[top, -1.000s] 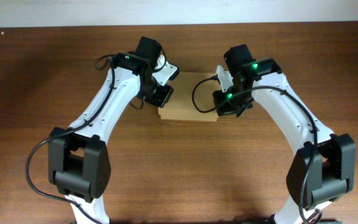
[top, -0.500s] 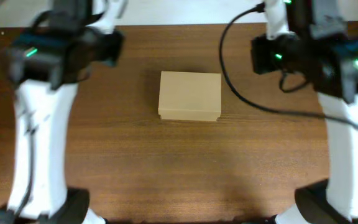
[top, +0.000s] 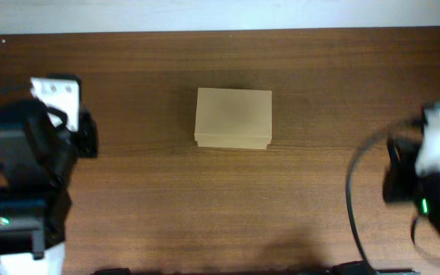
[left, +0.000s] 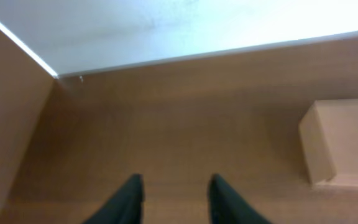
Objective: Pack container
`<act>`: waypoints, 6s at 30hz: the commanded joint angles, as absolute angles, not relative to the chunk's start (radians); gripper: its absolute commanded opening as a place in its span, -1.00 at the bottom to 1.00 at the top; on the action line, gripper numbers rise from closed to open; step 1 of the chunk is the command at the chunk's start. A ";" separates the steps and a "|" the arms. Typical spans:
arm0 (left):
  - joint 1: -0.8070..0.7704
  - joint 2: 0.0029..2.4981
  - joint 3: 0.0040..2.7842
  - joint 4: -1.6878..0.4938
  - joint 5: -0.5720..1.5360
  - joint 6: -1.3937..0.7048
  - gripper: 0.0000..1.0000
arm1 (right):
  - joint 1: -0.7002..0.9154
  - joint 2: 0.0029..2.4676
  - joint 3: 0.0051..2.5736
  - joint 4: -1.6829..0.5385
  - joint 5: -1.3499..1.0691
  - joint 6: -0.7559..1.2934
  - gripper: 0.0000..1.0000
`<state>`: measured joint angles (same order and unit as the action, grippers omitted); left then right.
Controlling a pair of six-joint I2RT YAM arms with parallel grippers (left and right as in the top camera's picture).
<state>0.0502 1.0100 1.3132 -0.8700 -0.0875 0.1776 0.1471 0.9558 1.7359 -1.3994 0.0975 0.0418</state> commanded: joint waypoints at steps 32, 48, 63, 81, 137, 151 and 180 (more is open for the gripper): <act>0.055 0.694 0.880 -0.788 -0.091 0.173 0.99 | 0.157 0.431 1.369 -1.380 0.267 0.037 0.98; 0.055 0.694 0.880 -0.788 -0.091 0.173 0.98 | -0.117 0.286 0.737 -0.741 0.193 0.038 0.97; 0.055 0.694 0.880 -0.788 -0.091 0.173 0.99 | -0.097 0.004 0.234 -0.406 0.056 0.041 0.98; 0.055 0.694 0.880 -0.789 -0.091 0.173 0.98 | -0.097 0.004 0.119 -0.403 0.056 0.041 0.98; -0.010 0.017 0.008 0.130 -0.147 0.206 0.99 | -0.097 0.006 0.119 -0.403 0.056 0.041 0.98; -0.010 0.019 0.009 -0.068 -0.147 0.207 0.99 | -0.097 0.006 0.119 -0.403 0.056 0.041 0.98; -0.010 0.019 0.009 -0.068 -0.147 0.206 0.99 | -0.097 0.006 0.119 -0.403 0.056 0.041 0.98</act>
<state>-0.0067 0.0257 0.0116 -0.0650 -0.1429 0.1944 -0.1028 0.0139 0.1268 -0.4057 0.0612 0.0303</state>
